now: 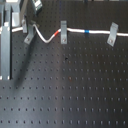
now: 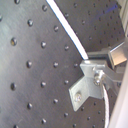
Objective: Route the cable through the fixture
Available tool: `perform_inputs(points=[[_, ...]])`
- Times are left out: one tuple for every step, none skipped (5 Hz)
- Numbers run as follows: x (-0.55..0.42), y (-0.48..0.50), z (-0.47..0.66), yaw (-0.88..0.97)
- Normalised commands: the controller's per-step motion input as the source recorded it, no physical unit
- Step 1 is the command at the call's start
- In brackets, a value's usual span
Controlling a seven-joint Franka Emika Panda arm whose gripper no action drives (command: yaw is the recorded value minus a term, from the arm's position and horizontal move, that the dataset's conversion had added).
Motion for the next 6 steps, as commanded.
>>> perform_inputs(points=[[-0.016, -0.002, 0.42, 0.19], [0.007, 0.0, 0.54, 0.18], [-0.127, -0.284, 0.14, 0.19], [-0.178, -0.357, 0.0, 0.2], [-0.189, -0.327, -0.02, 0.23], [-0.153, -0.275, -0.21, 0.26]])
